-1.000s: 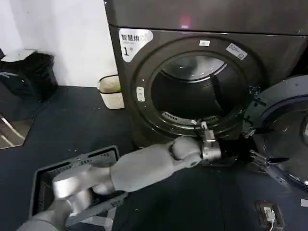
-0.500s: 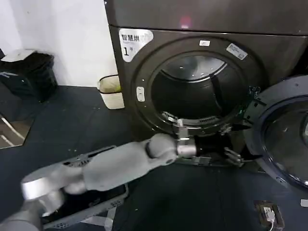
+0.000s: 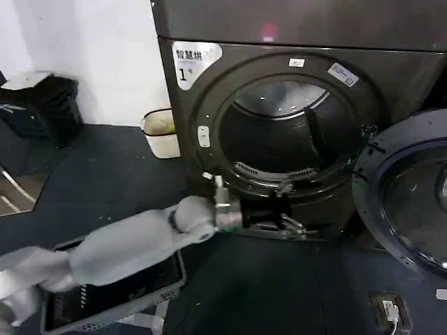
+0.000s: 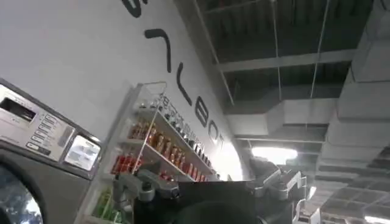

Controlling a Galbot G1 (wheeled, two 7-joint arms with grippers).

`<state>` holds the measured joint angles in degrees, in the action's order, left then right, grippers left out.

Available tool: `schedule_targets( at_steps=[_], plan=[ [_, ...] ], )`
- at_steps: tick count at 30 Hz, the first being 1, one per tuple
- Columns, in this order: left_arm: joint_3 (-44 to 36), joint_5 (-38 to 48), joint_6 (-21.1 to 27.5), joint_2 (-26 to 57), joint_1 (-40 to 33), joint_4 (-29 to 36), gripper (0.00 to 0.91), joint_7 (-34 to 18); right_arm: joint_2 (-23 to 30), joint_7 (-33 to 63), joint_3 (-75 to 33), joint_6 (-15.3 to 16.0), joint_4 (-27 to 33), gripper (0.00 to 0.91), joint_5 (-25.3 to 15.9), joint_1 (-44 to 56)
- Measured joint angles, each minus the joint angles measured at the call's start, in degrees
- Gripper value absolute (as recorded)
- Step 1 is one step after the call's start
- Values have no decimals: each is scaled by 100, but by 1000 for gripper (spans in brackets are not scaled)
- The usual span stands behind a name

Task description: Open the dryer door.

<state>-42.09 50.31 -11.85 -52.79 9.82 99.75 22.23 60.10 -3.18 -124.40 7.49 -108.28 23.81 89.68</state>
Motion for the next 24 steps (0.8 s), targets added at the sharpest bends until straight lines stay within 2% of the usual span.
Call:
schedule_targets(
  at_steps=[6,12,15,20,24],
  plan=[
    [-214,-269,91,933,-159,325,907,-169,-21,-15,16,8,-4,907,0,-14],
    [-491,-509,387,1899,-213,685,907,-290,-51,-20,16,21,-20,907,-24,-13],
    [-754,-532,707,2403,-369,886,907,-402,-67,-36,4,16,-19,907,-121,-12],
    [-1089,-583,907,3175,-553,1102,907,-437,-112,-38,-30,-4,-12,907,-202,-10],
    [-1132,-975,1050,3665,-494,1180,907,-440,-143,-25,-39,-70,52,907,-304,-34]
  ],
)
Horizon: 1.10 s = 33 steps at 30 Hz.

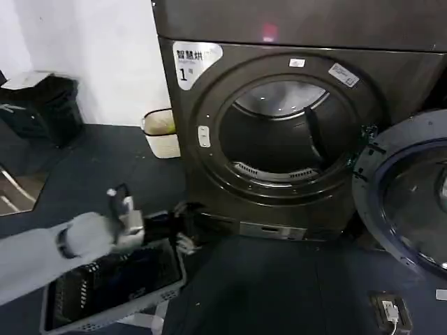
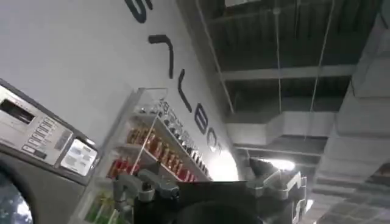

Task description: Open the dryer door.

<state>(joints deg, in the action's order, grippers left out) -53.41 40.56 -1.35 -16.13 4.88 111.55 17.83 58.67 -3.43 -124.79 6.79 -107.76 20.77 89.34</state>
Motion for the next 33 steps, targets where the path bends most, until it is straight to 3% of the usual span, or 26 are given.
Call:
schedule_targets(
  at_steps=[18,23,33],
  plan=[
    [788,-1542,1244,1378,1009,-341,907,574,22,4,14,-46,30,907,-77,-38],
    [882,-1967,1206,1587,1109,-428,907,1071,52,-6,76,-47,67,907,-78,-44],
    [944,-2578,1150,1813,1274,-637,907,1443,110,-9,57,-54,18,907,-79,-30]
  ],
)
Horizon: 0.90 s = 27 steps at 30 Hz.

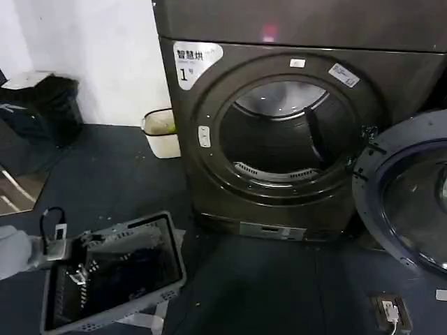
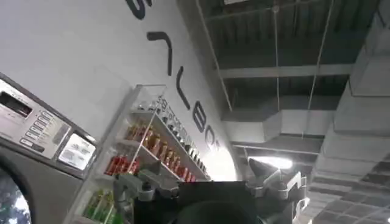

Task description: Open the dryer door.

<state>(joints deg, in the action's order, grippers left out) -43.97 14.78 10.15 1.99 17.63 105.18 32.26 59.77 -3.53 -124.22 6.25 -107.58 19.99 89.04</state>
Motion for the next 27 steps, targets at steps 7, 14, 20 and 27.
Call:
schedule_targets(
  at_steps=[7,14,20,27],
  plan=[
    [42,-19,6,-36,3,-10,907,-87,13,-1,-8,-11,-27,907,0,12],
    [43,14,-120,-54,3,-130,907,55,31,-8,17,-20,-47,907,-3,-15],
    [47,-58,-208,5,16,-24,907,204,54,-13,-23,-40,-79,907,-27,-9],
    [49,-190,-238,9,70,-14,907,202,78,-21,-69,-49,-95,907,-26,46]
  ],
)
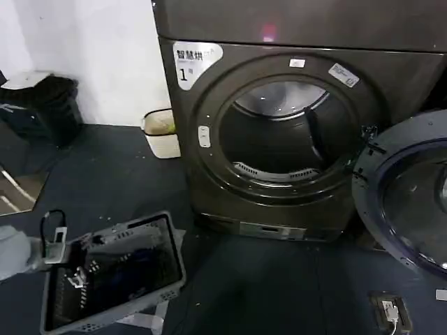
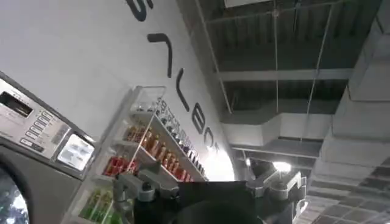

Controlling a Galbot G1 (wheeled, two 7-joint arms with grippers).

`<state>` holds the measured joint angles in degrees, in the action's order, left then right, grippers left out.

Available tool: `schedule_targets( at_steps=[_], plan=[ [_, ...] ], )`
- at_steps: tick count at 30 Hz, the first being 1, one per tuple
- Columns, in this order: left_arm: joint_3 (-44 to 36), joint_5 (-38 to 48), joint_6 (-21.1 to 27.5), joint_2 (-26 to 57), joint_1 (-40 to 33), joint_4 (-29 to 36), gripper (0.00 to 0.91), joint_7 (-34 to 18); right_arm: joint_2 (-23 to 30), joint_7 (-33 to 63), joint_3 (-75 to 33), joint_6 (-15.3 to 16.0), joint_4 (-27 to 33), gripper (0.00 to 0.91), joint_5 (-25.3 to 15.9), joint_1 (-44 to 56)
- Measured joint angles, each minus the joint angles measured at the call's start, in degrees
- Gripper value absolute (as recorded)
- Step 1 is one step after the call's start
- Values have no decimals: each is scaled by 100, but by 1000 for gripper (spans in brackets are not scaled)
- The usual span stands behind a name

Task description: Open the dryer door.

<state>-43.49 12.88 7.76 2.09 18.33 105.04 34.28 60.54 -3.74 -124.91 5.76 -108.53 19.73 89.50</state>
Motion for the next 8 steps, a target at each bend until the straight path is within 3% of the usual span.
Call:
schedule_targets(
  at_steps=[8],
  plan=[
    [14,-92,-87,40,2,22,907,50,-1,-5,-66,1,-2,907,4,18]
  ],
)
